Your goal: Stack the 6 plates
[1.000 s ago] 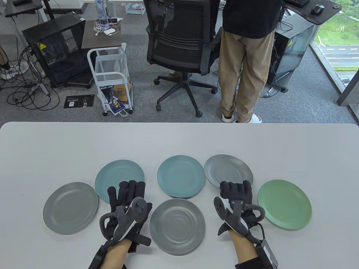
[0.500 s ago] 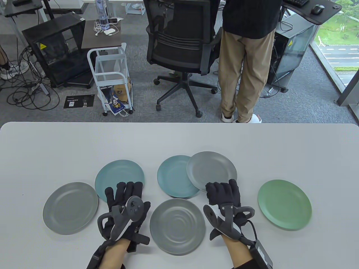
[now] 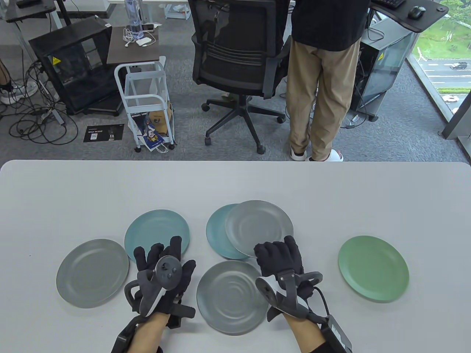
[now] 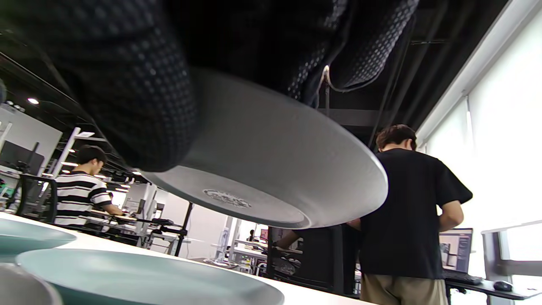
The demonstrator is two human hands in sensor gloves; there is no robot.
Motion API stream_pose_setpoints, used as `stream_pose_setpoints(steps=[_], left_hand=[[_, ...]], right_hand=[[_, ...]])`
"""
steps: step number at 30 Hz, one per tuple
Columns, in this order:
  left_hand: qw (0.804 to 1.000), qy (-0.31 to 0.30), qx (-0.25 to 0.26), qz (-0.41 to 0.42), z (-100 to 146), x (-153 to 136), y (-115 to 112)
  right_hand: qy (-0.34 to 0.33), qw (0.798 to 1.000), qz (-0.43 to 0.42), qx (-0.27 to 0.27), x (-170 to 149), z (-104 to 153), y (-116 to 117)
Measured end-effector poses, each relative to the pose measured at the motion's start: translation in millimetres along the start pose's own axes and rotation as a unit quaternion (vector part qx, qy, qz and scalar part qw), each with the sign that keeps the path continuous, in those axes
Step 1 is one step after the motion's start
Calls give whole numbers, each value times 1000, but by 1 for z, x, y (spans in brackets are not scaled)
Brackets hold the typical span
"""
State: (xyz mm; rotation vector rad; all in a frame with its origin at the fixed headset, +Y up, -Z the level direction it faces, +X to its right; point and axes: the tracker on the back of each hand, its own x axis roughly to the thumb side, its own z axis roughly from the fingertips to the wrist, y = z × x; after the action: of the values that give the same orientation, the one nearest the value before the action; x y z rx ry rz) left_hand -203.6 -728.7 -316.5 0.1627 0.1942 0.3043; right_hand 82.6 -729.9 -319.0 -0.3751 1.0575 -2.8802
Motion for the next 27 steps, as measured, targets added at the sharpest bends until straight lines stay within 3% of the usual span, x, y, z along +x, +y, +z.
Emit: stream_pose_setpoints(steps=[13, 27], left_hand=[[990, 43, -3, 137, -3, -16, 8], [960, 97, -40, 259, -6, -31, 6]], right_hand=[[-49, 998, -25, -21, 20, 0, -12], [-86, 995, -47, -34, 39, 2, -21]])
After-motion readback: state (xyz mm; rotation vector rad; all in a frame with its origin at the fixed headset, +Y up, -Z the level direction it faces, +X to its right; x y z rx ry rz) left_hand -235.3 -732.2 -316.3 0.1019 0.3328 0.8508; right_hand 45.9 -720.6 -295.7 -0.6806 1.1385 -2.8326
